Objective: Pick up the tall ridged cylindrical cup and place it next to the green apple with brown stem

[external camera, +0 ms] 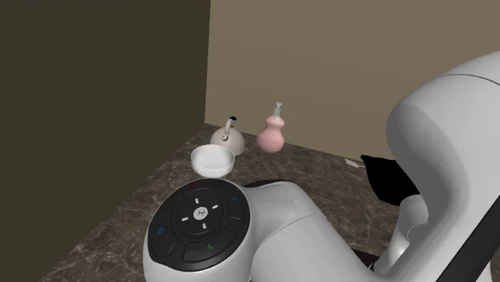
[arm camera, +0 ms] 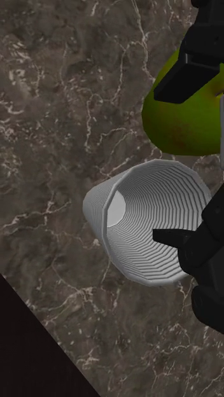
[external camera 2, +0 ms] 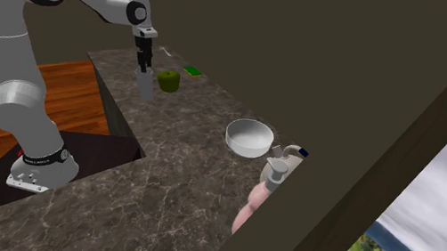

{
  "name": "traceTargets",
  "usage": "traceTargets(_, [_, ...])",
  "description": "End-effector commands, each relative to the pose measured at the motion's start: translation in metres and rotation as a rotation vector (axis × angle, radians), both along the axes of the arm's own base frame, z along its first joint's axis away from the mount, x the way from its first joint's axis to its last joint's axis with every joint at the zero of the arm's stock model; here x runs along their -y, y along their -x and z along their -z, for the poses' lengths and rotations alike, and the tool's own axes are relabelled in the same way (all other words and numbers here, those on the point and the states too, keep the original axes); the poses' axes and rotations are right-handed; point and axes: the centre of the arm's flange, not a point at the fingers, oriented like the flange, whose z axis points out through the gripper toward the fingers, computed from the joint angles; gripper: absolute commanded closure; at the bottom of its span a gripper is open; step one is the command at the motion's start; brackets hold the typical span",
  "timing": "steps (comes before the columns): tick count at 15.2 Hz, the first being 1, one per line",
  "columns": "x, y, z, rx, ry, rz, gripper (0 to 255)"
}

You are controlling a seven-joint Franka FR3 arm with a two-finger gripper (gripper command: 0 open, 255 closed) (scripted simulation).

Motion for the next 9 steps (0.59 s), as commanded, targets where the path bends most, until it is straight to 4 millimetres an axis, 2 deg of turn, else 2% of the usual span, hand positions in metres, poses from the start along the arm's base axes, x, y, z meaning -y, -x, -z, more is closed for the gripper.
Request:
traceTargets(1, [0.0,0.002,-0.023,-0.001,0.001,0.0,0])
traceTargets(2, [-0.001,0.002,-0.033,-0.001,0.001,0.0,0])
traceTargets(9, [-0.001,0.002,-0.033,-0.001,0.001,0.0,0])
